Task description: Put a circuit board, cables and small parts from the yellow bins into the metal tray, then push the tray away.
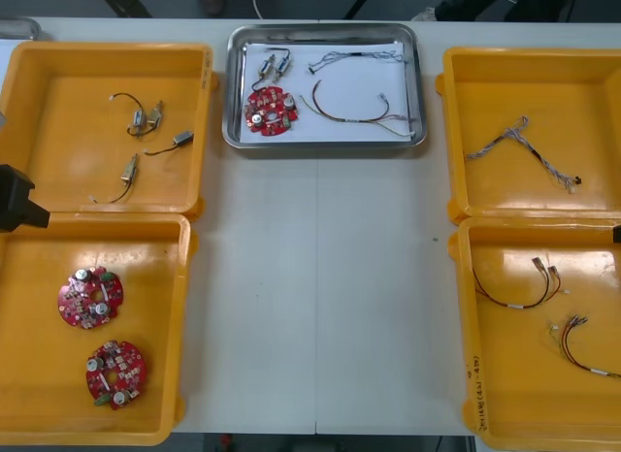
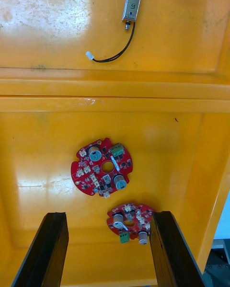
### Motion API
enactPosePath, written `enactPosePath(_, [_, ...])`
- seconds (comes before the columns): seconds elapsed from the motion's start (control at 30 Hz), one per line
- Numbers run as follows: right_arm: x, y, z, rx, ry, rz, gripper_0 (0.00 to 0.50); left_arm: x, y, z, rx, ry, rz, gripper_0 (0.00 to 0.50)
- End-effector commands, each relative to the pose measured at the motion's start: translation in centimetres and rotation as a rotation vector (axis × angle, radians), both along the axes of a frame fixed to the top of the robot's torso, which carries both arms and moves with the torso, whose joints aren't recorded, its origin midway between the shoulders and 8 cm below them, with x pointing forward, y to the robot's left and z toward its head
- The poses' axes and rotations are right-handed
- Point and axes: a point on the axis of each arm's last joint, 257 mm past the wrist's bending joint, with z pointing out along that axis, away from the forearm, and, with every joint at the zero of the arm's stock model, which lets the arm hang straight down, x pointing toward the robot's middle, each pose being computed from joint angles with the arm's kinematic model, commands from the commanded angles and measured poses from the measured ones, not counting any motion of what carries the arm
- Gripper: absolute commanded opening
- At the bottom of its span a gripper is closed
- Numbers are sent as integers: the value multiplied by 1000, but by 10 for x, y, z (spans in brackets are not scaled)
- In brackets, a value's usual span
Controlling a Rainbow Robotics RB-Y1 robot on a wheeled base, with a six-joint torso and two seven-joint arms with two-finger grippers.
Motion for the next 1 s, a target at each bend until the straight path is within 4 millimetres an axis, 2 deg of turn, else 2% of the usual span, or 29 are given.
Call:
enactPosePath(0.03, [-6, -7, 0, -38, 20, 21, 500, -4, 14, 13, 93, -23, -94, 500])
enactPosePath(0.27, [-7, 1, -7, -30, 40, 34, 500, -4, 14, 13, 93, -23, -94, 500])
enactPosePath(1.0, [-10, -1, -7, -46, 55, 48, 500, -4, 14, 13, 93, -23, -94, 500])
